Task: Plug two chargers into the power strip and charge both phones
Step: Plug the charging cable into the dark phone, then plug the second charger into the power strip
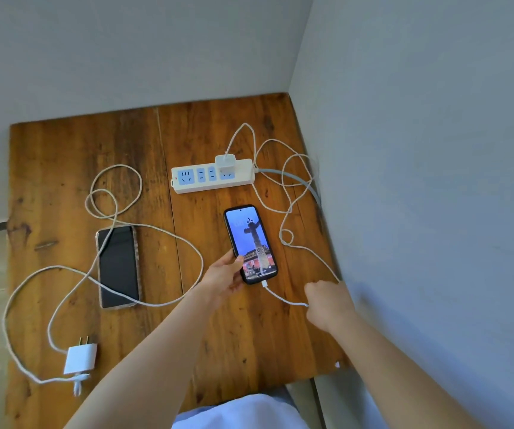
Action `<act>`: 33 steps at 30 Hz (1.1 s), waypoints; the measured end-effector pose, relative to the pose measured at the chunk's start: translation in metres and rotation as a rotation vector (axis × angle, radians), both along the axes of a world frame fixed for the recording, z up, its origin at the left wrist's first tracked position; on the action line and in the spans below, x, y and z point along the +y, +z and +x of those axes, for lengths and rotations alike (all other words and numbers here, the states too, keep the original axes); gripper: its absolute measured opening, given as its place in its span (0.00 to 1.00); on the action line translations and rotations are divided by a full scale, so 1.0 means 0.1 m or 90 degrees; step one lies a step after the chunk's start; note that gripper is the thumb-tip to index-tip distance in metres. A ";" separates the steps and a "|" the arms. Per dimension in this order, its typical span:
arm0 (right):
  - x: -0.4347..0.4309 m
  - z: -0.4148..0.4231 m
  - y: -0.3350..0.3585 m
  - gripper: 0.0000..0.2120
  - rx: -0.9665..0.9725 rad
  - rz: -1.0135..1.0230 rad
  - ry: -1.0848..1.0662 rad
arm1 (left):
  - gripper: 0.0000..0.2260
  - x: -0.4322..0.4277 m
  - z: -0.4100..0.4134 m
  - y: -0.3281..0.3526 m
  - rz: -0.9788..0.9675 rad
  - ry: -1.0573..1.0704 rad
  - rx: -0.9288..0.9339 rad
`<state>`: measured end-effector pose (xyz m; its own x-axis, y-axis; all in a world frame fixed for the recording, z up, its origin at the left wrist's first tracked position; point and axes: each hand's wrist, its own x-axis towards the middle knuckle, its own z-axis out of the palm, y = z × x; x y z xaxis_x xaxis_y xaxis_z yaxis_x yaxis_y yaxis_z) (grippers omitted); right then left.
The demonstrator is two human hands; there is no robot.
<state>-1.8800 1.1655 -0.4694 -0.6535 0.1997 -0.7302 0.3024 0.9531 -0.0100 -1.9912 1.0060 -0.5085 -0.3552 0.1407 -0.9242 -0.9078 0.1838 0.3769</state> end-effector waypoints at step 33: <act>-1.75 -0.71 -0.19 0.03 0.175 -0.184 0.022 | 0.12 -1.86 0.05 0.22 -0.274 -0.028 0.397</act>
